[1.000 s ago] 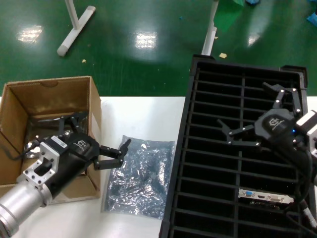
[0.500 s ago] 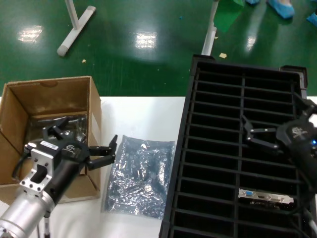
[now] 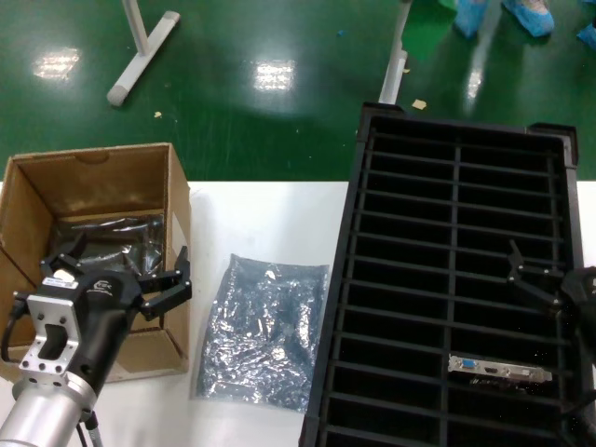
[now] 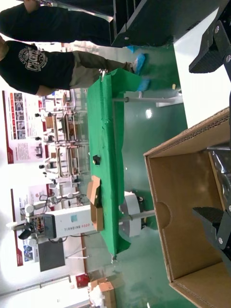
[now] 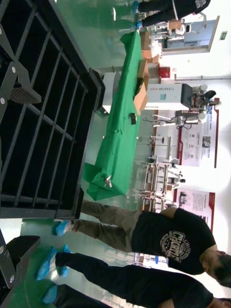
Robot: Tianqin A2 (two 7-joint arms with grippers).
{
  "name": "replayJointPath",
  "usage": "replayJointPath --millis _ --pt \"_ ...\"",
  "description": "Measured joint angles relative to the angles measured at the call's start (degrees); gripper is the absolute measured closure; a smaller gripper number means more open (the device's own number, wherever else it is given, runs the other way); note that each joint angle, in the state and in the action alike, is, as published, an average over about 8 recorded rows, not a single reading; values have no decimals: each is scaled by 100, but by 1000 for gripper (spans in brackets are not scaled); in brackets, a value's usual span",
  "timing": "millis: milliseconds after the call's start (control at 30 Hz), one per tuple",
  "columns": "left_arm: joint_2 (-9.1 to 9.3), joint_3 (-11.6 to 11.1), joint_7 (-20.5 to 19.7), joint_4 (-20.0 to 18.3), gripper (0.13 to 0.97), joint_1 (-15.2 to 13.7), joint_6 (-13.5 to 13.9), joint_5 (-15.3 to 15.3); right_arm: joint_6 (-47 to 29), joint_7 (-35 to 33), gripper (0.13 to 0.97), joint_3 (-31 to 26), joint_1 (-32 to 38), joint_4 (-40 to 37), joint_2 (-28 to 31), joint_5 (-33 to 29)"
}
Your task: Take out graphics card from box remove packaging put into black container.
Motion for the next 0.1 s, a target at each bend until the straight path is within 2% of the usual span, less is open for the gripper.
replayJointPath --millis 100 --pt "9 -2 -23 -20 132 17 -39 12 32 -16 129 9 -17 -6 -13 23"
